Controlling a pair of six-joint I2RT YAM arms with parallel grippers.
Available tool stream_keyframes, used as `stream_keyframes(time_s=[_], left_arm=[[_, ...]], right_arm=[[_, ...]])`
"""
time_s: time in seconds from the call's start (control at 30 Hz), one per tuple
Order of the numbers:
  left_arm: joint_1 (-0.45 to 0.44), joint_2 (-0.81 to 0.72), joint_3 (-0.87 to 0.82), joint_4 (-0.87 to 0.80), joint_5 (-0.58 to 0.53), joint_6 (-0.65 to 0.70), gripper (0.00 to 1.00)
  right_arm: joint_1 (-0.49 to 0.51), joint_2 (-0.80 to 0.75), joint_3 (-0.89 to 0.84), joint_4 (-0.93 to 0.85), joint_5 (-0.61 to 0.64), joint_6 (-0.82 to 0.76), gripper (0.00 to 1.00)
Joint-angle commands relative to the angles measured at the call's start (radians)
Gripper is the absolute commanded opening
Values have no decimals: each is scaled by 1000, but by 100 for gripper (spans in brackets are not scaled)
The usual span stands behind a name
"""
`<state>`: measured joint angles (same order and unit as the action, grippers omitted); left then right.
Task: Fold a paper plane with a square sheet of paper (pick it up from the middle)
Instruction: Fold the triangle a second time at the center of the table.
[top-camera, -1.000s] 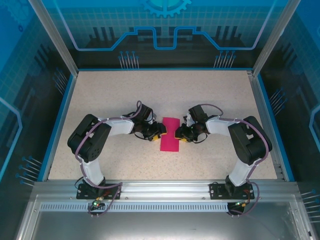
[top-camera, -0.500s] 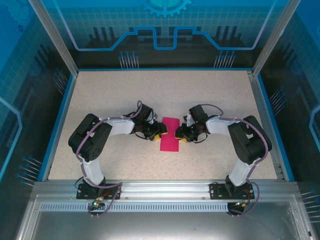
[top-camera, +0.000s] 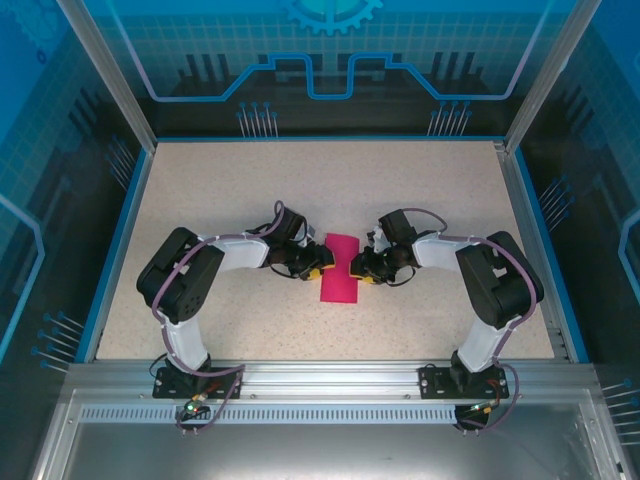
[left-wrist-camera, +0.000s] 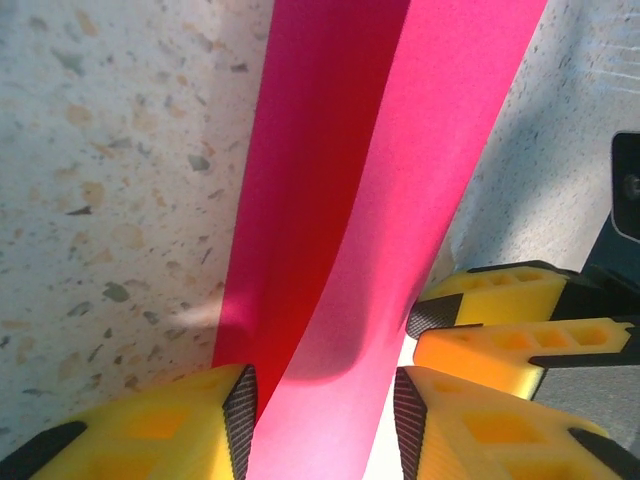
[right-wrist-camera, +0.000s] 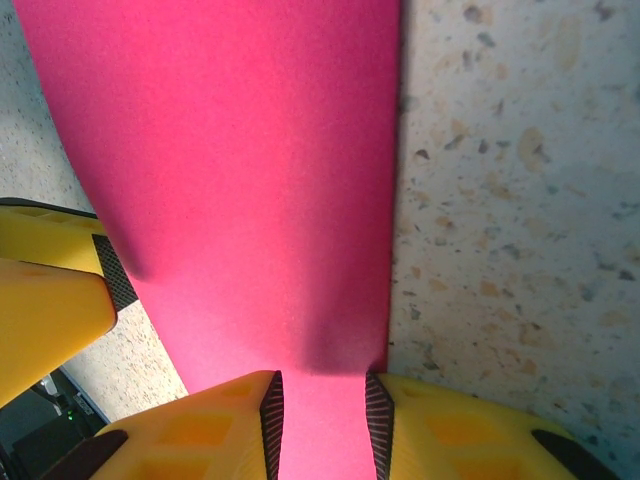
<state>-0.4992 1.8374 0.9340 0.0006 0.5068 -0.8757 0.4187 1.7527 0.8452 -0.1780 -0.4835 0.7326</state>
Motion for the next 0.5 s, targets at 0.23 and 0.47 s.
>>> stream_keyframes(time_s=[0.23, 0.47], left_arm=[[33, 11, 5, 135, 71, -57, 46], [34, 20, 6, 111, 80, -58, 43]], right_arm=[[-9, 3, -19, 9, 7, -12, 32], [-9, -26, -19, 20, -5, -11, 33]])
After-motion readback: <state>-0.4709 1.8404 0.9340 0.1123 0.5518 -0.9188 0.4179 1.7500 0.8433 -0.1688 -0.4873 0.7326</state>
